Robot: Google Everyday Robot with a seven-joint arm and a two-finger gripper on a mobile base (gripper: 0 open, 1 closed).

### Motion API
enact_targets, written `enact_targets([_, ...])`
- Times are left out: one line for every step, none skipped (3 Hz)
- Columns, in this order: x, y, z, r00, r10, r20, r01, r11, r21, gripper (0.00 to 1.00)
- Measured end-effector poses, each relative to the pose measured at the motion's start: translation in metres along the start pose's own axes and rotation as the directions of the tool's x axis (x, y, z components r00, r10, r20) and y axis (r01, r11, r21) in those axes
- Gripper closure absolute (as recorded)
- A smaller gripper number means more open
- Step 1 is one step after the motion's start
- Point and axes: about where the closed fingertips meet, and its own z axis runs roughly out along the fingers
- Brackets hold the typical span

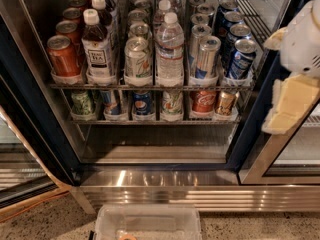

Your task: Pick blue plastic bottle from top shelf of fridge

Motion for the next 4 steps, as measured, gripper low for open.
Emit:
enact_targets([-0.026, 0.01, 0.029, 0.997, -0.027, 0.069, 0.023, 0.9984, 0.051, 0.0])
enact_targets([-0.051, 0.007, 0.058, 0.989, -0.027, 0.145, 0.014, 0.9956, 0.093, 0.0])
enact_targets([-0.065, 0.004, 0.076, 0.979, -0.003, 0.206, -0.019, 0.9944, 0.104, 0.0])
enact_targets([-0.069, -0.003, 0.089, 0.947, 0.049, 0.317, -0.067, 0.9966, 0.047, 0.0])
